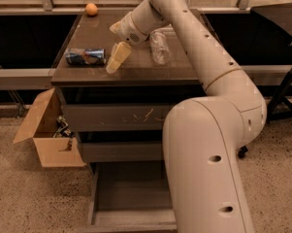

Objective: Place redbull can into bottom drawer

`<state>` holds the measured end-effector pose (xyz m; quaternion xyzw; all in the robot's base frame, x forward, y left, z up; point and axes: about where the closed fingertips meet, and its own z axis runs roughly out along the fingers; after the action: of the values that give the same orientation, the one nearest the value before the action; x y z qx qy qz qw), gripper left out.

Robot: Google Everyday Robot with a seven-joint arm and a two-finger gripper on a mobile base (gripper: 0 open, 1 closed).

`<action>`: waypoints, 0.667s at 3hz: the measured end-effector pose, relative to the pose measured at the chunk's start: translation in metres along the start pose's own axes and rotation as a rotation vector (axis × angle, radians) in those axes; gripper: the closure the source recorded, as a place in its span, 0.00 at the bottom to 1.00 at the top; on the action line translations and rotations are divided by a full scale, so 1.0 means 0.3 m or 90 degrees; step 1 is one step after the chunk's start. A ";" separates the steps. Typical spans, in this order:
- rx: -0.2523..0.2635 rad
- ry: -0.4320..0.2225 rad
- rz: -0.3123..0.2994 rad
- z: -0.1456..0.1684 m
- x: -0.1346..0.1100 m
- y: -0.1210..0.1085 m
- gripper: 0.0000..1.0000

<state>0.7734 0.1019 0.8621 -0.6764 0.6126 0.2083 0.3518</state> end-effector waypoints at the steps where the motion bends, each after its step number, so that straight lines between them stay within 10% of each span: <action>1: -0.007 -0.031 0.001 0.057 -0.056 -0.017 0.00; 2: -0.021 -0.038 0.002 0.100 -0.087 -0.006 0.00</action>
Offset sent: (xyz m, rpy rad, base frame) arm 0.0017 0.0512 0.0047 0.0625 0.0358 0.0471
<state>0.7753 0.1417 0.8612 -0.6746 0.5995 0.2392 0.3580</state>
